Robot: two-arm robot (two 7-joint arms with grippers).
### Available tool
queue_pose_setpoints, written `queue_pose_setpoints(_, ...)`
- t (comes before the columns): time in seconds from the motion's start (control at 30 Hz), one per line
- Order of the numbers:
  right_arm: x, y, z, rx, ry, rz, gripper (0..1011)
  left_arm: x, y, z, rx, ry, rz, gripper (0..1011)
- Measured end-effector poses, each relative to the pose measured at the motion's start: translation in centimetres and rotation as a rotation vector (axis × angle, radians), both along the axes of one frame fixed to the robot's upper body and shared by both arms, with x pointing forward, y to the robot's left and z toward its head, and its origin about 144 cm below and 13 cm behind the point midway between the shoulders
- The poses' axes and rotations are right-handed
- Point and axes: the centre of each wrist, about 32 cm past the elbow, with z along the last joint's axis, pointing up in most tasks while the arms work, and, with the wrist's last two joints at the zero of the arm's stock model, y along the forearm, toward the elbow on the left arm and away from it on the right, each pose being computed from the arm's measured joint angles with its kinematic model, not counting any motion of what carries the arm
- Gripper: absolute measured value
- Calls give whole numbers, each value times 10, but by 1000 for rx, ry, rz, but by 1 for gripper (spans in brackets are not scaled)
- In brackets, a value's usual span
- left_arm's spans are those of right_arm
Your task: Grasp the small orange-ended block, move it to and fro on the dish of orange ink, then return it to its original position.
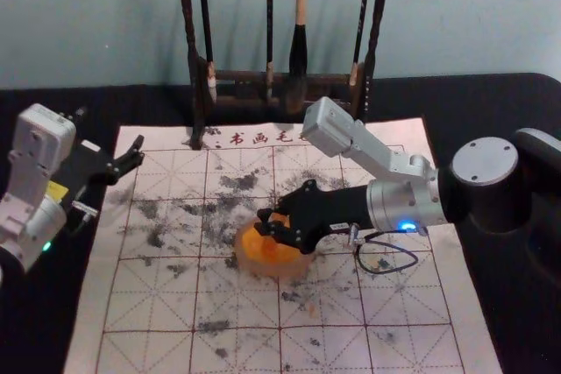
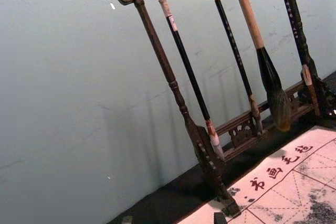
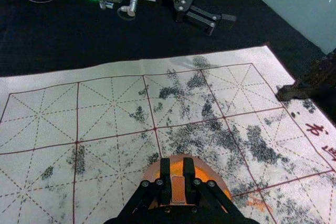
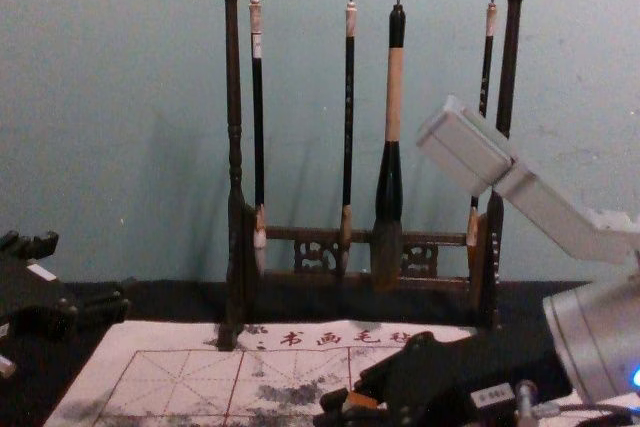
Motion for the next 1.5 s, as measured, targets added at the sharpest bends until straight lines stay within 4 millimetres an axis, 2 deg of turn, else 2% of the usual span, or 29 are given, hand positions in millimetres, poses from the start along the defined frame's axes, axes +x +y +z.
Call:
queue_pose_setpoints(0.8, 12, 16, 0, 3, -3, -14, 129, 0, 0, 0, 0, 0, 0, 1001)
queue_pose_setpoints(1.5, 18, 8, 3, -7, -21, -53, 130, 0, 0, 0, 0, 0, 0, 1001)
